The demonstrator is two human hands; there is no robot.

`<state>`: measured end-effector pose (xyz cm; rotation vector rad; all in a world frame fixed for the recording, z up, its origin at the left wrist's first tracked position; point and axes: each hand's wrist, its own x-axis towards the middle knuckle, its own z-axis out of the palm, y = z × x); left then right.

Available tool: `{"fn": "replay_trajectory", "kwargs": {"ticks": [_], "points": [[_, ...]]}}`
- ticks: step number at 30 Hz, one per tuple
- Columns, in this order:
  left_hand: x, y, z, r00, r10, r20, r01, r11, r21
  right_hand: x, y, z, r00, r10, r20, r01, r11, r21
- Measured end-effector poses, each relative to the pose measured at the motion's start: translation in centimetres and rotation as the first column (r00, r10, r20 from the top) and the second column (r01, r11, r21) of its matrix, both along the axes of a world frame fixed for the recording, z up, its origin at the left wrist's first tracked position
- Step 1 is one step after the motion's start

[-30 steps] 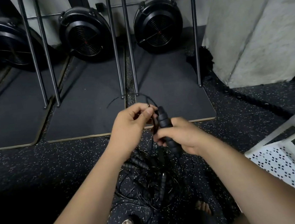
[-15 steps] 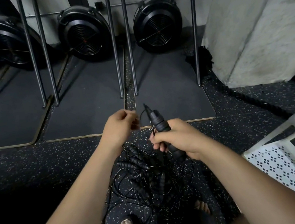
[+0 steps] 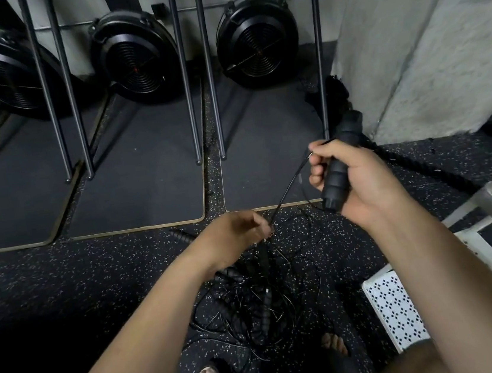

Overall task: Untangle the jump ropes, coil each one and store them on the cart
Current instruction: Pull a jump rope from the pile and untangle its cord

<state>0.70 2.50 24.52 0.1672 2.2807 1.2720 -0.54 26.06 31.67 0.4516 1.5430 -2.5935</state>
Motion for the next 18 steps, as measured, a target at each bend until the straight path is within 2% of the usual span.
{"fn": "replay_trajectory", "kwargs": {"ticks": [5,7,9,10,13,18], "points": [[-0.1,0.3,-0.6,0.991,-0.062,-0.12,0.051,0.994,-0.093,-0.4,-0.3,-0.6,1.0,0.015,-0.016,-0.015,1.0,-0.008],[-0.1,0.4,-0.4,0.985,-0.019,-0.173,0.011,0.999,-0.049,-0.3,-0.8,-1.2,0.999,0.048,0.0,-0.047,0.983,0.179],[-0.3,0.1,0.2,0.97,0.064,-0.234,-0.063,0.998,0.015,0.3,-1.5,-2.4,0.985,0.147,0.088,-0.171,0.877,0.449],[-0.5,-0.1,0.6,0.959,0.114,-0.26,-0.102,0.993,0.061,0.7,-2.0,-2.9,0.962,0.222,0.157,-0.271,0.818,0.507],[-1.0,-0.5,1.4,0.934,0.233,-0.271,-0.169,0.956,0.239,1.7,-3.9,-3.9,0.87,0.406,0.28,-0.492,0.751,0.441],[-0.6,-0.6,2.3,0.922,0.318,-0.221,-0.204,0.884,0.421,1.3,-5.7,-4.8,0.839,0.482,0.251,-0.543,0.763,0.35]]}}
